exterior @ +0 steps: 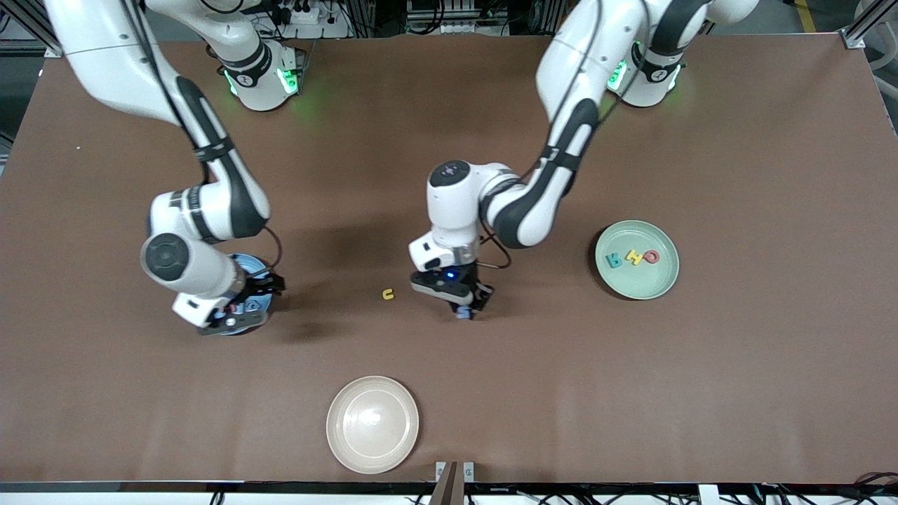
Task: Sort upper and lower case letters into plates
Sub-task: 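Place the W on the green plate while the right gripper grasps yellow u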
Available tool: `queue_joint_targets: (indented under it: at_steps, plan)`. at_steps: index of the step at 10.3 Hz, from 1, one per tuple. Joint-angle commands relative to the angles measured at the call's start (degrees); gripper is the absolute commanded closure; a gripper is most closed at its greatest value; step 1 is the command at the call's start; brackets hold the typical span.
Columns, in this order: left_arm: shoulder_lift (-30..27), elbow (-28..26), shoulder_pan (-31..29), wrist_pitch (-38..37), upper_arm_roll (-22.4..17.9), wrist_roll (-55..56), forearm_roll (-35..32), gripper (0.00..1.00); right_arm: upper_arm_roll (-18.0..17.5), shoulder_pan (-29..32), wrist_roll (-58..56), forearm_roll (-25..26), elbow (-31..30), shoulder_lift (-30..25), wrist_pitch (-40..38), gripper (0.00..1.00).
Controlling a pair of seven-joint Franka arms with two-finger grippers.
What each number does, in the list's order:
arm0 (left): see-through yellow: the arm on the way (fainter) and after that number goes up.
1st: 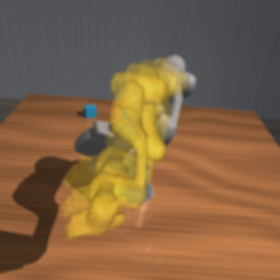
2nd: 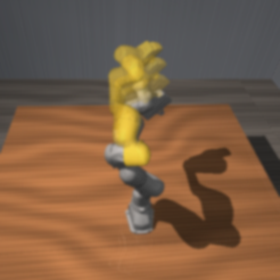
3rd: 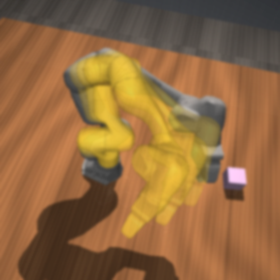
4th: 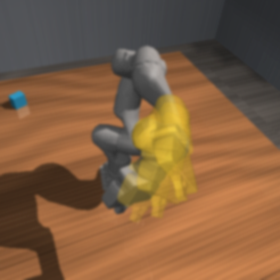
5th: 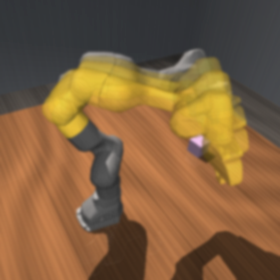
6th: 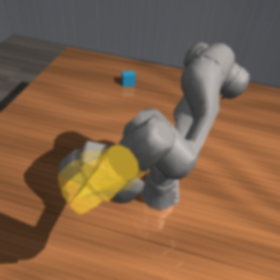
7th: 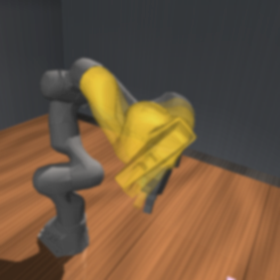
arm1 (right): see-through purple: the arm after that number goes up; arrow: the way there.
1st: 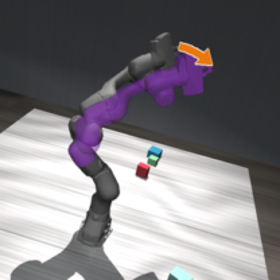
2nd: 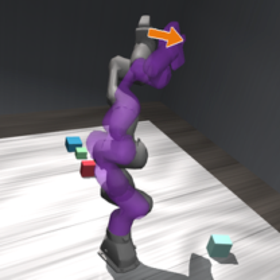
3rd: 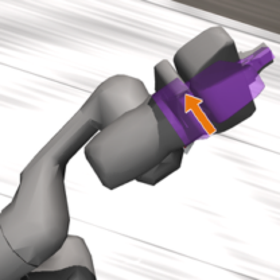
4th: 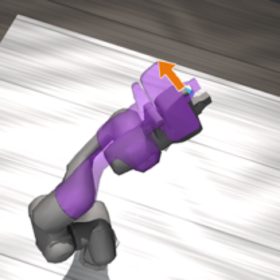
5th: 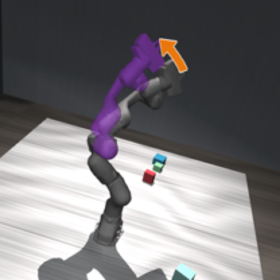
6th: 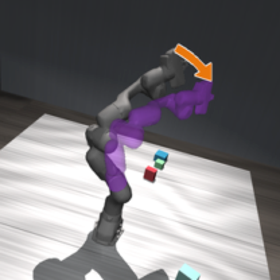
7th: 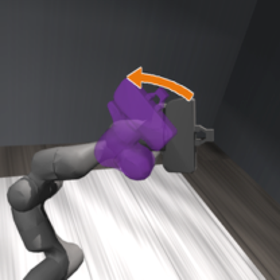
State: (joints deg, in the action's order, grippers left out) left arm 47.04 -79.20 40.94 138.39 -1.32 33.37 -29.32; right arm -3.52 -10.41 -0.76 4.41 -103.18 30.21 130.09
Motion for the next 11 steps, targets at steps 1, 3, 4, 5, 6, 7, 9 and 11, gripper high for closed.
queue_joint_targets:
  at_steps: [1,3,4,5,6,7,9,11]
  plan:
    - [-14.38,-17.15,-15.81,-3.72,10.15,-12.84,3.81,1.00,0.36,-6.44,0.59,-2.46,5.51,5.10,1.38,0.00]
    - [-22.74,-27.98,-31.64,-7.85,18.24,-21.92,5.32,1.00,0.27,-10.40,0.85,-2.74,9.21,8.62,1.66,0.00]
    - [-25.83,-32.37,-38.67,-9.70,22.28,-22.56,7.50,1.00,0.27,-11.46,0.85,-3.61,10.62,10.03,1.75,0.00]
    - [-28.21,-37.55,-45.62,-10.15,26.24,-23.26,8.48,1.00,0.27,-13.30,0.76,-6.49,11.85,11.35,1.75,0.00]
    - [-29.54,-42.04,-52.56,-9.72,30.54,-23.53,8.84,1.00,0.36,-14.97,0.76,-9.30,13.25,13.02,1.75,0.00]
    - [-29.81,-44.96,-58.46,-9.37,35.63,-23.27,8.93,1.00,0.36,-16.56,1.11,-10.38,14.92,14.69,1.92,0.00]
    - [-29.20,-52.33,-69.90,-1.16,41.55,-23.35,8.93,1.00,0.62,-18.85,4.70,-9.78,16.78,17.50,4.19,0.00]
    - [-28.15,-55.79,-72.75,2.58,42.19,-22.66,8.93,1.00,1.41,-19.38,5.68,-8.46,16.61,17.95,5.44,0.00]
